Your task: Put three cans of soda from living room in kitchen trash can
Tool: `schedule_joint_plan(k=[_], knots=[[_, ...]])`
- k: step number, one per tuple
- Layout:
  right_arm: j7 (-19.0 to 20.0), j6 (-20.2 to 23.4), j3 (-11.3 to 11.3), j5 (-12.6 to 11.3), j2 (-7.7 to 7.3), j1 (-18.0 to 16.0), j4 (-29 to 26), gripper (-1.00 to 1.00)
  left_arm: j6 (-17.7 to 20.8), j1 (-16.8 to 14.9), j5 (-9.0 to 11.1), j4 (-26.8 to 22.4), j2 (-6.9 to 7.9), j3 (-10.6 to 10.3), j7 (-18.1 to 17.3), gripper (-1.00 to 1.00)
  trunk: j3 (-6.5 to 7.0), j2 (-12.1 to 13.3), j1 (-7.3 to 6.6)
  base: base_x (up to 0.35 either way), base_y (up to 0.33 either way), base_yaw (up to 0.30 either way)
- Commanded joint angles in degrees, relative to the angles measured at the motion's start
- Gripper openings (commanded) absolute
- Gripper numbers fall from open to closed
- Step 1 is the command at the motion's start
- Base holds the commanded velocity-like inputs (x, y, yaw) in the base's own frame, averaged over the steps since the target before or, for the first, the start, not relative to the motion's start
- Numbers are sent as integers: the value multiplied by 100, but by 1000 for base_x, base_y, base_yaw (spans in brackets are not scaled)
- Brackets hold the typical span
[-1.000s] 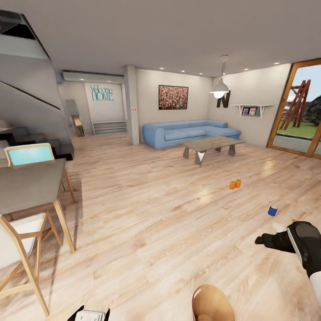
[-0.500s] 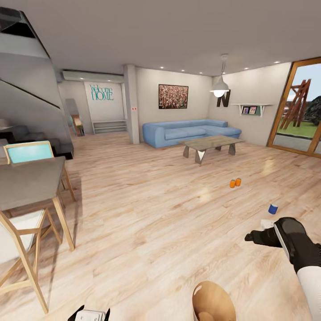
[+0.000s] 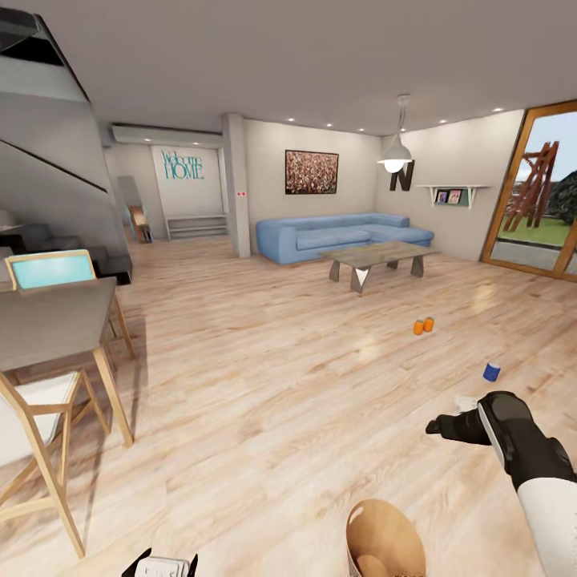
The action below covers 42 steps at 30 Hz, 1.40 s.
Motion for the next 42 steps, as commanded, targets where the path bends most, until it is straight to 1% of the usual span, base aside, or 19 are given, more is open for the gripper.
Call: schedule_joint_plan(k=[1,5,8,13,20,32,42], knots=[[1,0,-5,3,19,1,0,100,0,0,0,0,0,0,0,100,-18,-42,23,0,0,0],[2,0,-20,1,64,4,1,100,0,0,1,-1,0,0,0,100,-90,-202,110,0,0,0],[3,0,-29,2,68,8,1,100,0,0,1,-1,0,0,0,100,-144,-322,176,0,0,0],[3,0,-51,-2,40,14,3,100,0,0,1,4,0,0,0,100,-243,-523,286,0,0,0],[3,0,-63,2,14,28,6,100,0,0,0,6,0,0,0,100,-415,-804,440,0,0,0],[10,-16,-67,13,0,44,3,100,0,0,-6,9,-5,0,0,100,-728,-1285,703,0,0,0],[7,-22,-47,20,13,47,1,100,0,0,-7,15,-8,0,0,100,-930,-1686,923,0,0,0]])
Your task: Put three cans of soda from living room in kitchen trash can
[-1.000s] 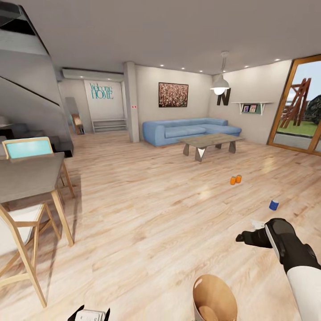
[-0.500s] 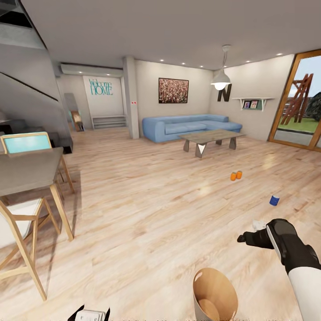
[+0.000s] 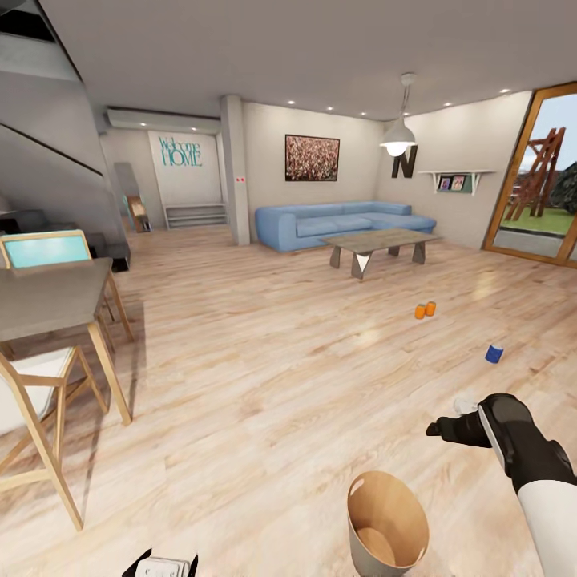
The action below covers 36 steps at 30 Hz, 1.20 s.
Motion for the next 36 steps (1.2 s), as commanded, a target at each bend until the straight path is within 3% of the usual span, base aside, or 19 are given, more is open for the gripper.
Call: schedule_joint_plan(k=[1,36], knots=[[-1,0,5,0,6,0,0,100,0,0,0,-2,0,0,0,100,-19,-42,23,0,0,0],[-3,-14,25,-10,26,0,3,100,7,0,0,-16,13,0,0,100,-650,-1445,791,0,0,0]])
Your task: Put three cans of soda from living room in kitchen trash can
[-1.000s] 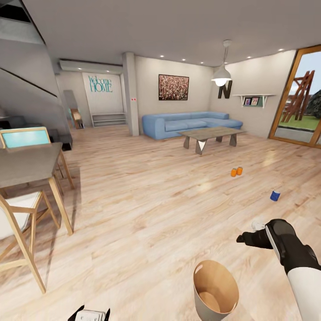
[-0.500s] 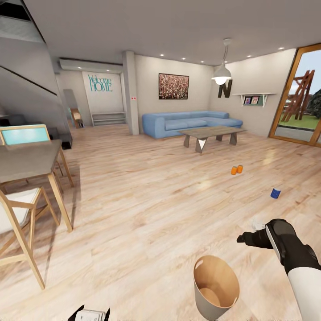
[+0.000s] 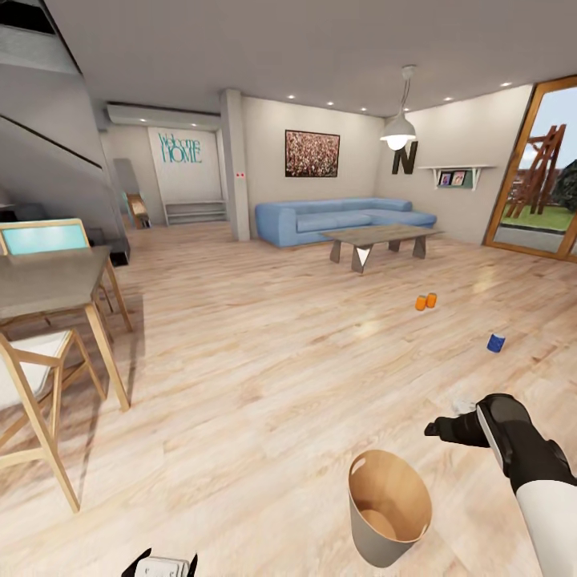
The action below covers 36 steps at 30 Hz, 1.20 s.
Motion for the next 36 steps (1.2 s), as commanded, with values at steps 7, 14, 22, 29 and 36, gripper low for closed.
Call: schedule_joint_plan(k=[7,14,22,29,36], knots=[[-1,-4,-1,-5,28,0,4,100,-6,0,0,-2,-1,-7,0,100,-126,-282,154,0,0,0],[-1,-8,7,-6,52,0,39,100,-5,0,0,-7,2,-8,-1,100,-281,-292,172,0,0,0],[-1,-323,5,-7,52,0,224,100,-7,0,0,-4,3,-9,-4,100,-458,-302,193,0,0,0],[-1,-474,0,-8,47,0,319,100,-5,0,0,-1,5,-9,-7,100,-614,-312,211,0,0,0],[-1,-502,7,-8,47,0,337,100,-7,0,0,0,4,-9,-9,100,-769,-321,229,0,0,0]])
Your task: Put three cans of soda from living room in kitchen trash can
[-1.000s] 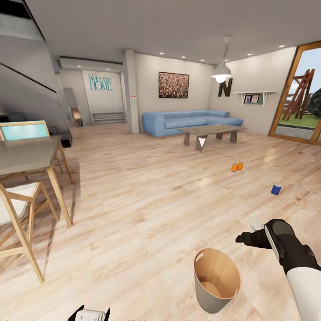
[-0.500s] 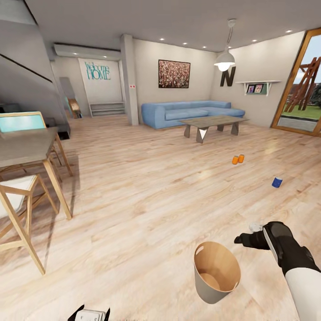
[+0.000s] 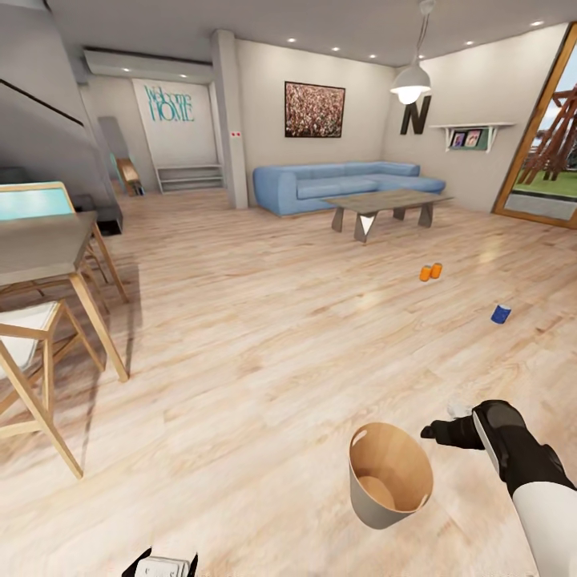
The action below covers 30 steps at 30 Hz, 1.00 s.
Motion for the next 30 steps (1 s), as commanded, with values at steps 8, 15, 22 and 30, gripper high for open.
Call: schedule_joint_plan(k=[8,15,22,30], knots=[[0,-4,-1,-1,-1,0,2,100,2,0,0,0,2,0,0,100,-178,-11,20,0,0,0],[0,-4,-6,-1,-1,0,3,100,29,-11,-4,3,-5,9,0,100,-333,-20,38,0,0,0],[0,-4,-1,-1,5,0,9,100,1094,-321,54,-393,6,32,6,100,-488,-30,56,0,0,0],[8,-4,19,-1,12,0,19,100,2734,-1864,37,-961,-33,54,15,100,-665,-41,77,0,0,0]])
